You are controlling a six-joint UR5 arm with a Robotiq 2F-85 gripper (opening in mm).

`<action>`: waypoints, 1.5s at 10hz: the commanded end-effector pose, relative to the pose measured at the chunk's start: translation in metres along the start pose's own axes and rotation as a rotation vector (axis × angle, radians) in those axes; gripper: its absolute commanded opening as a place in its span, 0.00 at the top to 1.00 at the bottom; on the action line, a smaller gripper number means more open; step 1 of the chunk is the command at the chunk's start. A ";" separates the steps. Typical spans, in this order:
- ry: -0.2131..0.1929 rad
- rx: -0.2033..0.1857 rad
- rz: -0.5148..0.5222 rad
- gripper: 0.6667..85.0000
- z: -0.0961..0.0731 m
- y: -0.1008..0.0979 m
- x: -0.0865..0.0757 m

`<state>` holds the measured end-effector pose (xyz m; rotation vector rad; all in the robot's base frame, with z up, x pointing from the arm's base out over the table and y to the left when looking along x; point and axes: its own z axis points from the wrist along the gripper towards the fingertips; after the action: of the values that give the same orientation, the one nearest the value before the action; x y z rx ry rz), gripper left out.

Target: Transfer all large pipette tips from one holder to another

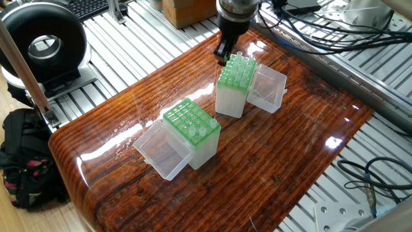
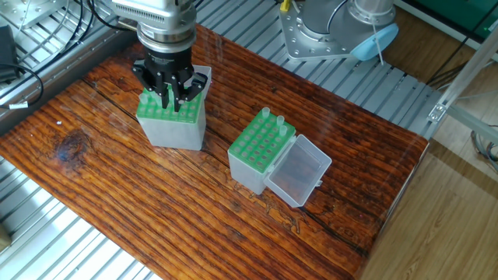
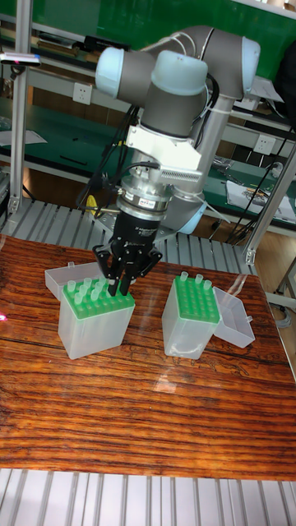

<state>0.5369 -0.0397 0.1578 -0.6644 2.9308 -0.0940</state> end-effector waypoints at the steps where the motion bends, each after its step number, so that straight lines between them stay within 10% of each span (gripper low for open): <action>1: 0.000 -0.016 -0.021 0.69 0.006 -0.004 0.003; 15: 0.065 -0.047 -0.003 0.68 0.008 0.002 0.010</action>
<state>0.5255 -0.0450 0.1490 -0.6947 2.9998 -0.0620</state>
